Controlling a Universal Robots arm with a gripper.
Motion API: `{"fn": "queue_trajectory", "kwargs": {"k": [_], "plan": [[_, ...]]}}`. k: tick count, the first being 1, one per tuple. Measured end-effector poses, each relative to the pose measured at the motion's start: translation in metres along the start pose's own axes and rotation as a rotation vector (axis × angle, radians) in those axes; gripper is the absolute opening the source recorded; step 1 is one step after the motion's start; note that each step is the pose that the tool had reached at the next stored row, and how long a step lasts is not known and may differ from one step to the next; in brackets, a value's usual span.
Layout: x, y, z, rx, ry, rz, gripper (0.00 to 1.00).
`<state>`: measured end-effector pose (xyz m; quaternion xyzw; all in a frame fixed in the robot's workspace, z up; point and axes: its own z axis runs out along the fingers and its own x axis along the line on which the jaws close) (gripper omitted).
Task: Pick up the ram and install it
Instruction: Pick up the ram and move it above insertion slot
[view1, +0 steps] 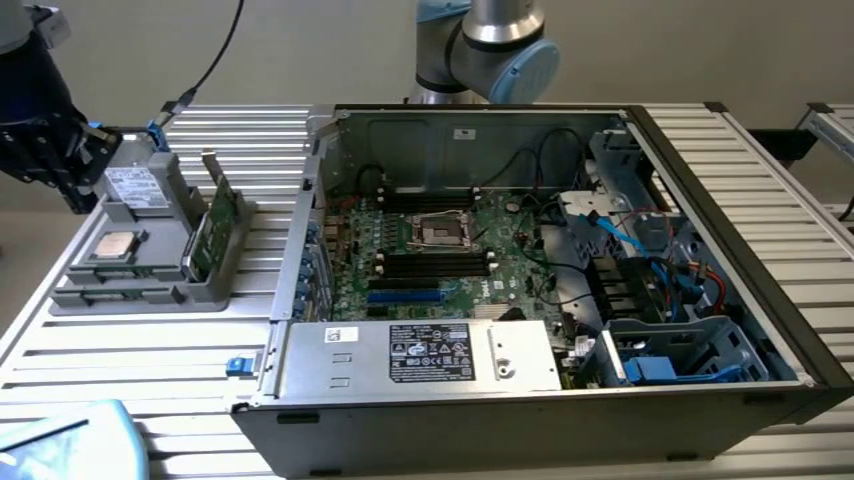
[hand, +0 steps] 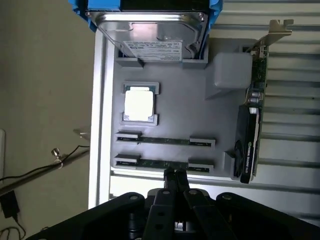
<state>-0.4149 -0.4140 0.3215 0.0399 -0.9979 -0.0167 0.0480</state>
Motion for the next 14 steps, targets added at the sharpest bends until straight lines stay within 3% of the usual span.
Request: {"fn": "queue_trajectory", "kwargs": {"k": [14], "plan": [[-0.0010, -0.0004, 0.0101, 0.0223, 0.0074, -0.253, 0.13]]}}
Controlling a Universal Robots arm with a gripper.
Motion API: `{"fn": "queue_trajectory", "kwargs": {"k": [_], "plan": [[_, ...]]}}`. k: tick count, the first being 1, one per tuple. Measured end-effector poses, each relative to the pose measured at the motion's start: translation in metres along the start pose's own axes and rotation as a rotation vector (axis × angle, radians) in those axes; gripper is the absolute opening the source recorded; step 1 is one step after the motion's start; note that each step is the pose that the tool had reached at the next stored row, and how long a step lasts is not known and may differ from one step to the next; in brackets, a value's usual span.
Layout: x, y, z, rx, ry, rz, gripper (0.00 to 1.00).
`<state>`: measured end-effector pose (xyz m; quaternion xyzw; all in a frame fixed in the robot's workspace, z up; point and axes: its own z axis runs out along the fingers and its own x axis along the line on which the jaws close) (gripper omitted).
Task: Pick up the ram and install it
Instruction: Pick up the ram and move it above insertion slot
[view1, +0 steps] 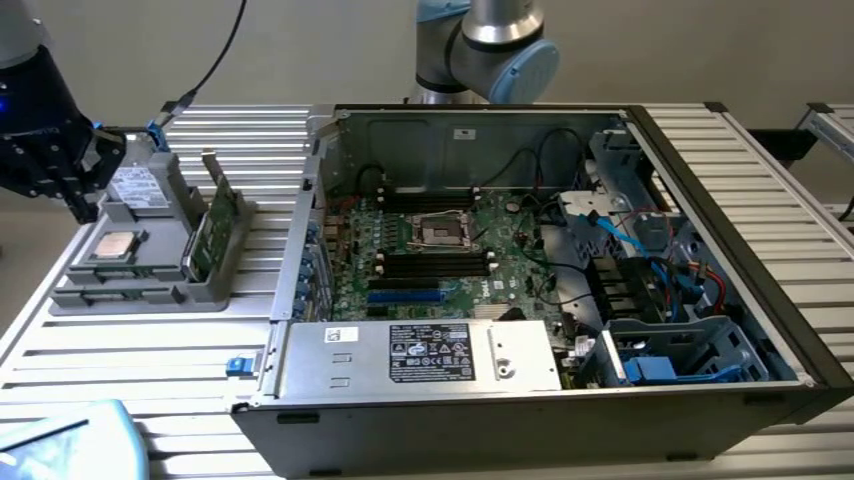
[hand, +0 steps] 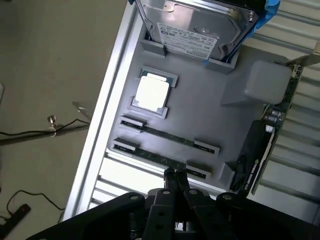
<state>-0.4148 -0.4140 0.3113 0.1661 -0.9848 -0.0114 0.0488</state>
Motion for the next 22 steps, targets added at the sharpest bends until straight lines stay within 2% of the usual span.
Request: {"fn": "queue_trajectory", "kwargs": {"k": [2, 4, 15, 22], "plan": [[0.000, 0.0000, 0.0014, 0.0002, 0.0002, -0.037, 0.13], [0.000, 0.0000, 0.0027, -0.0027, -0.0008, -0.073, 0.13], [-0.001, -0.0003, 0.0098, -0.0260, -0.0085, -0.278, 0.13], [-0.001, -0.0005, 0.0143, -0.0298, -0.0075, -0.407, 0.13]]}}
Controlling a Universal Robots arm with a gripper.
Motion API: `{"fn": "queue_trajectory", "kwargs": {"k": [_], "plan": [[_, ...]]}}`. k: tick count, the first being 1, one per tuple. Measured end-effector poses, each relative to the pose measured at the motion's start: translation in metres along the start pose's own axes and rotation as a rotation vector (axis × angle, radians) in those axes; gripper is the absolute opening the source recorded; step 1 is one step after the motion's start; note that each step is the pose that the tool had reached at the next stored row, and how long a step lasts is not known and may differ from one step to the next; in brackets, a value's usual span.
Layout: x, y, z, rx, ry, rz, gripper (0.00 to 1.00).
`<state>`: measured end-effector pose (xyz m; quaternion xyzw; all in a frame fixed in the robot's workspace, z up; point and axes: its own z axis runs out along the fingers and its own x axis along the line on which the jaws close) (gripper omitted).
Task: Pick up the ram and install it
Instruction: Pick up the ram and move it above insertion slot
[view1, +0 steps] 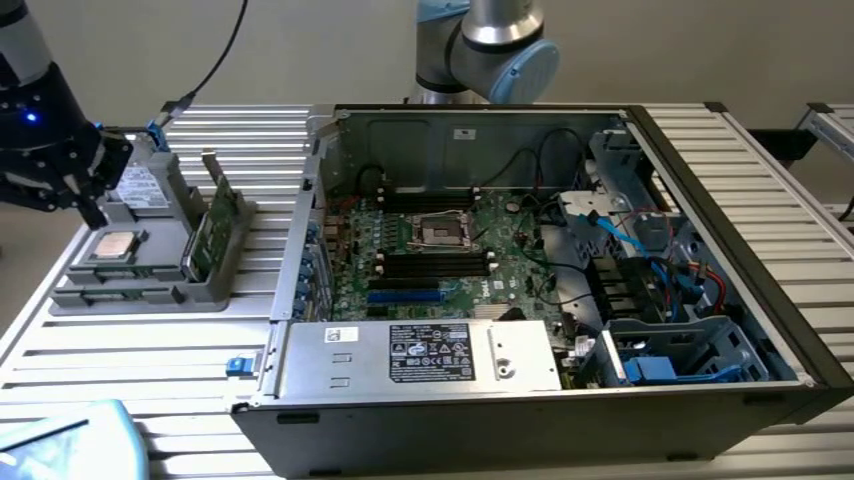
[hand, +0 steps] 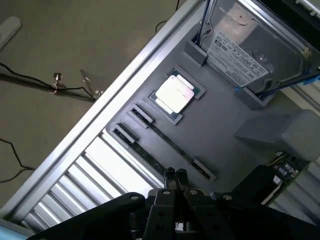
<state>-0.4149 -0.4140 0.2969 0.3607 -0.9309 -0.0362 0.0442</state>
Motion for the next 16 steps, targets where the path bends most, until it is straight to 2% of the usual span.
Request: {"fn": "queue_trajectory", "kwargs": {"k": [6, 16], "plan": [[-0.0002, -0.0004, 0.0038, -0.0032, 0.0026, -0.110, 0.13], [-0.0006, -0.0011, 0.0105, 0.0023, 0.0175, -0.291, 0.13]]}}
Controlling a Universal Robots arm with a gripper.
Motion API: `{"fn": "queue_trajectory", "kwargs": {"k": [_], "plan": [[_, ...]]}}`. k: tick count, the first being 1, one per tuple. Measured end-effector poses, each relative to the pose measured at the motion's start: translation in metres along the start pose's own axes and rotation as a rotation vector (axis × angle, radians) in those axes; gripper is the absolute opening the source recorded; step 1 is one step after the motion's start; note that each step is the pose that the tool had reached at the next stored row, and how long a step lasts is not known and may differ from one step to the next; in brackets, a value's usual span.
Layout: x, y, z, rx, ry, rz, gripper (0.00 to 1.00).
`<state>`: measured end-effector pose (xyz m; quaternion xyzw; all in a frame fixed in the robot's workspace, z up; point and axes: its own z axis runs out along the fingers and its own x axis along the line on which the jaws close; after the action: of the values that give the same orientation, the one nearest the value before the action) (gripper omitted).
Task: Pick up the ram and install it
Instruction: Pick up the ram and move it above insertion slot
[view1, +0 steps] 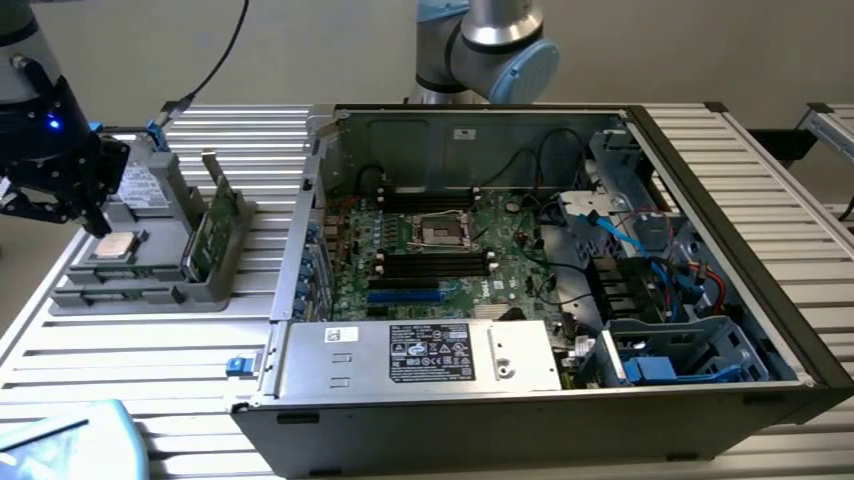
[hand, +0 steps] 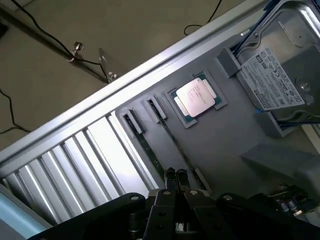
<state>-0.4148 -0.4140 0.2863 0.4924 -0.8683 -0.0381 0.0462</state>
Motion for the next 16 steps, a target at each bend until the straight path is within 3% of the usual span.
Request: {"fn": "queue_trajectory", "kwargs": {"k": [9, 16], "plan": [[-0.0002, -0.0004, 0.0042, 0.0000, 0.0068, -0.165, 0.13], [-0.0003, -0.0007, 0.0064, 0.0030, 0.0184, -0.293, 0.13]]}}
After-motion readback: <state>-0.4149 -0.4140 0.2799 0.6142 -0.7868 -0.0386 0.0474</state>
